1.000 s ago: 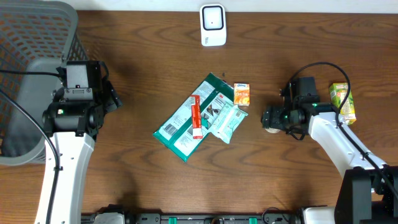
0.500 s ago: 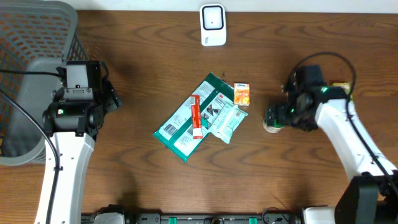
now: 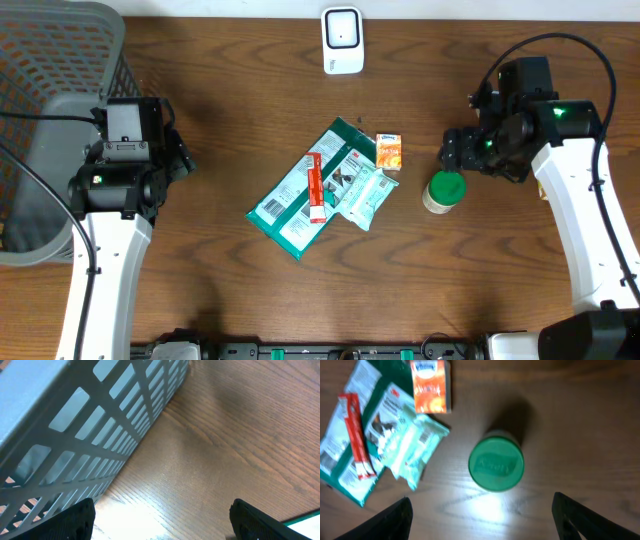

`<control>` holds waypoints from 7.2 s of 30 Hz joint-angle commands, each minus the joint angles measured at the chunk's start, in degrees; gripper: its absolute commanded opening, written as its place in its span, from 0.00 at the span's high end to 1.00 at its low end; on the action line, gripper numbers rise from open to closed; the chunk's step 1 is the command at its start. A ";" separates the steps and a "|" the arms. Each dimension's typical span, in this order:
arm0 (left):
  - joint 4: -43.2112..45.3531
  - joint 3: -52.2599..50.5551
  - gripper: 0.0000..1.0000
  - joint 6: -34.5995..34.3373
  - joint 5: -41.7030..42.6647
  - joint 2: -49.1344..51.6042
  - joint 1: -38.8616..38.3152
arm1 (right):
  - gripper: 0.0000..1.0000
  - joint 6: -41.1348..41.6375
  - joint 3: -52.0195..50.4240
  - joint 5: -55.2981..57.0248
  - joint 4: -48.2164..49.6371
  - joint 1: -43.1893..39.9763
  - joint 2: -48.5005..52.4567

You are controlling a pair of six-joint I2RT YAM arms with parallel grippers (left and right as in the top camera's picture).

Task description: Scan the item barcode

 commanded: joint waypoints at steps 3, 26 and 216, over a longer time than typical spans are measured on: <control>-0.15 0.59 0.13 0.50 -0.74 -0.20 0.31 | 0.14 -5.31 0.66 -0.46 -3.19 -0.24 6.49; -0.15 0.59 0.13 0.52 -0.74 -0.20 0.31 | 0.28 -5.62 -0.70 2.75 0.00 -0.22 20.52; -0.15 0.59 0.13 0.50 -0.74 -0.20 0.31 | 0.39 -15.96 30.58 -17.51 -13.46 -12.44 34.40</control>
